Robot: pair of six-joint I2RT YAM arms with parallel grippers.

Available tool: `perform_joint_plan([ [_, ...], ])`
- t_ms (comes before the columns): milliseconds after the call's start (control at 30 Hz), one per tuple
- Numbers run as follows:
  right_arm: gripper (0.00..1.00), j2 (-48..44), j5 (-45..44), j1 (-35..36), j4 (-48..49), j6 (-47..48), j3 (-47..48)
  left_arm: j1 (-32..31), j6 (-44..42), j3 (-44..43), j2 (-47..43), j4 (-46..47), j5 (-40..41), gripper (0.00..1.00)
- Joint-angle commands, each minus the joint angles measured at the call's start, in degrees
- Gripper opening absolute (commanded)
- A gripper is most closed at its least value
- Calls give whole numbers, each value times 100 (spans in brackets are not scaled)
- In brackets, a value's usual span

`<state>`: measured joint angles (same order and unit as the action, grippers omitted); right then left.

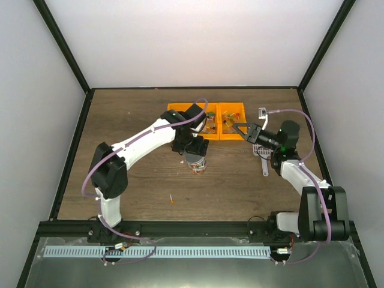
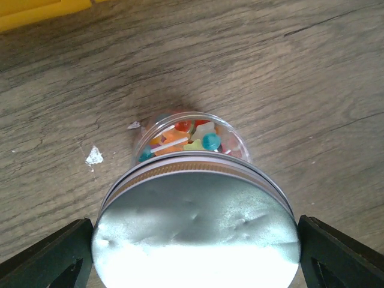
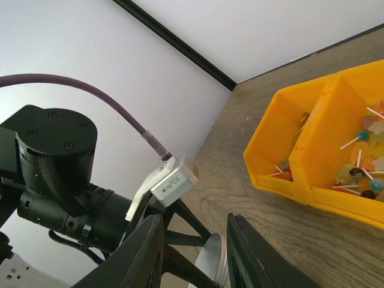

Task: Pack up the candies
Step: Close the bottle lid on the packing bottle.

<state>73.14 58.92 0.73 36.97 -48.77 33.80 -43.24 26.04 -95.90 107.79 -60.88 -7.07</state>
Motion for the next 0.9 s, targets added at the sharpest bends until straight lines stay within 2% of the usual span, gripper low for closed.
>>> perform_joint_plan([
  [0, 31, -209, 34, -139, -49, 76, -78, -103, -231, -255, 189, -294, 440, 92],
  [567, 31, -407, 161, -397, -201, 158, -359, -551, -362, -551, 745, -551, 889, 92],
  [867, 31, -682, 286, -747, -744, 508, -453, -654, -466, -971, 1188, -727, 921, 92],
])
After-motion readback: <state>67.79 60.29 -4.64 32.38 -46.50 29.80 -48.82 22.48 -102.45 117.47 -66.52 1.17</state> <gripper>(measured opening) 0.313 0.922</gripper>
